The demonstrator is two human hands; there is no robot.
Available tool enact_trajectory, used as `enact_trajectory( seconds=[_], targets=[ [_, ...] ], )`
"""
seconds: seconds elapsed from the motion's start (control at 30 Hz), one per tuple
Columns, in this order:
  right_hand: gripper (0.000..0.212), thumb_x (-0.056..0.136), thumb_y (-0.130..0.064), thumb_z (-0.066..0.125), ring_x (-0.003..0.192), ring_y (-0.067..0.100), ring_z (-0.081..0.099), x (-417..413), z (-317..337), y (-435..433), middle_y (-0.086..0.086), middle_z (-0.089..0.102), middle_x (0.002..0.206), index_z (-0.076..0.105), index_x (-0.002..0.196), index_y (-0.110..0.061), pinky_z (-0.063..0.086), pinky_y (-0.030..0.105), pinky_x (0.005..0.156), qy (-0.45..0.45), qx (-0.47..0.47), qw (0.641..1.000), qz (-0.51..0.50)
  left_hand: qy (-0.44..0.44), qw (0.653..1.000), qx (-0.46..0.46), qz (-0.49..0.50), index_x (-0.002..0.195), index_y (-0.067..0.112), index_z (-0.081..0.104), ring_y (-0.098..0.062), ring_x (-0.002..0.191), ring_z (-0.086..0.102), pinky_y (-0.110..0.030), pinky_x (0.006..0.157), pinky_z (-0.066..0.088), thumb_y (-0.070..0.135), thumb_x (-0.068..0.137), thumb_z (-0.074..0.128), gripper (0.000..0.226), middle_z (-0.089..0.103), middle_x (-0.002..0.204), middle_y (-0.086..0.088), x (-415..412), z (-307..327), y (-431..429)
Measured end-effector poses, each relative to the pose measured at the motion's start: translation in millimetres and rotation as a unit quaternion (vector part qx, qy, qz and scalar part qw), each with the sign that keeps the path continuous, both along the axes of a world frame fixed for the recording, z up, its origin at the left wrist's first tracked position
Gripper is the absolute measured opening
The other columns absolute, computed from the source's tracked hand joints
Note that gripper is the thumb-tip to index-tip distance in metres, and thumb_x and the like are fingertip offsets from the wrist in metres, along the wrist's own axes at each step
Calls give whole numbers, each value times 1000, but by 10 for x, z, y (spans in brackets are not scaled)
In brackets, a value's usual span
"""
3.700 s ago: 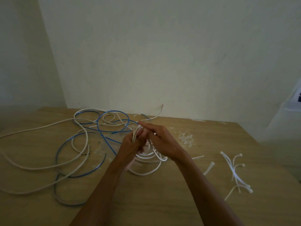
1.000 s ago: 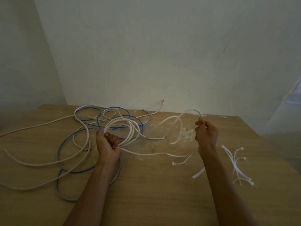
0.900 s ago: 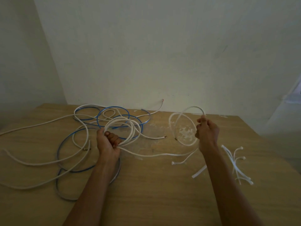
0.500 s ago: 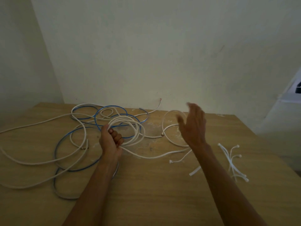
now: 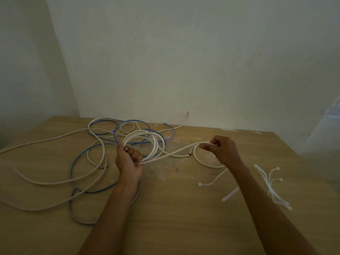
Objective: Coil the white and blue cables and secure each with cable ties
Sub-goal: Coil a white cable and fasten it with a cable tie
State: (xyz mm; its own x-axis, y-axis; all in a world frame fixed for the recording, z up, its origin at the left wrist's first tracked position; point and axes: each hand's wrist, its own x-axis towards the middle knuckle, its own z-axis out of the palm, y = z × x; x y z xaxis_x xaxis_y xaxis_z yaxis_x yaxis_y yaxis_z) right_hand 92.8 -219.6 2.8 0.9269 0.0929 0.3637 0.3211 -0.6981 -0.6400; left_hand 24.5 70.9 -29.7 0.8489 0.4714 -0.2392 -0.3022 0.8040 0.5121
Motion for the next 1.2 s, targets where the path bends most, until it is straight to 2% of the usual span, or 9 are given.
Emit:
enact_trajectory(
  seconds=[0.2, 0.33, 0.43, 0.53, 0.63, 0.73, 0.97, 1.1, 1.2],
  targets=[
    [69, 63, -78, 72, 56, 20, 55, 135, 382, -111, 0, 53, 50, 53, 52, -12, 36, 31, 56, 51, -94, 989, -102, 7, 999, -29, 42, 66, 21, 29, -8, 33, 16, -21, 31, 18, 36, 109, 35, 46, 20, 42, 7, 3, -36, 100],
    [45, 89, -57, 65, 95, 37, 67, 108, 434, 147, 15, 73, 93, 71, 85, -13, 43, 35, 71, -19, -66, 981, -179, 8, 993, 93, 79, 65, 20, 28, -7, 33, 17, -18, 37, 16, 37, 109, 35, 48, 20, 42, 9, -2, 54, -124],
    [31, 101, -30, 54, 96, 36, 66, -35, 428, 612, 17, 72, 100, 70, 99, -3, 39, 31, 73, -14, 29, 995, -96, -20, 971, 223, 80, 65, 19, 27, -5, 33, 18, -17, 38, 18, 37, 109, 34, 49, 21, 42, 12, -26, 97, -331],
    [21, 100, -14, 46, 73, 17, 59, -365, 319, 1045, 3, 65, 84, 68, 102, -13, 44, 34, 71, 68, 159, 980, 101, -41, 966, 252, 37, 70, 20, 33, -7, 37, 21, -20, 38, 21, 46, 106, 38, 45, 23, 48, 10, -17, 58, -378],
    [22, 95, -1, 58, 69, 9, 65, -707, 214, 1303, 1, 70, 83, 73, 106, -12, 58, 28, 69, 60, 130, 963, 229, -42, 955, 295, 5, 77, 15, 52, -12, 46, 47, -24, 44, 39, 56, 100, 45, 47, 48, 55, 4, -9, 10, -416],
    [17, 86, -1, 68, 74, -2, 65, -776, 84, 1367, -16, 69, 76, 79, 95, -11, 50, 15, 71, -47, 109, 968, 222, -66, 939, 335, -30, 104, 3, 67, -25, 78, 68, -37, 70, 54, 46, 101, 49, 47, 72, 86, -11, 13, -22, -455],
    [18, 91, -21, 69, 101, 16, 55, -513, -123, 1101, -6, 57, 107, 68, 109, -22, 49, 38, 88, -170, 81, 971, 146, -48, 871, 481, -88, 82, 6, 59, -13, 55, 48, -23, 50, 38, 45, 103, 42, 48, 48, 59, 0, -132, -31, -593],
    [60, 93, -55, 59, 132, 14, 44, -390, -245, 820, -2, 50, 142, 44, 143, -24, 36, 28, 107, -108, 4, 988, 113, -86, 910, 355, -198, 76, 3, 43, -15, 48, 31, -25, 47, 34, 42, 106, 37, 49, 27, 54, 0, -171, 59, -612],
    [34, 103, -41, 50, 86, 11, 70, -416, -361, 734, -8, 70, 95, 53, 133, -25, 55, 32, 77, -52, 102, 982, 150, -80, 919, 278, -268, 76, 16, 40, -8, 39, 29, -21, 37, 29, 46, 104, 36, 41, 25, 52, 4, -172, 94, -604]
  ],
)
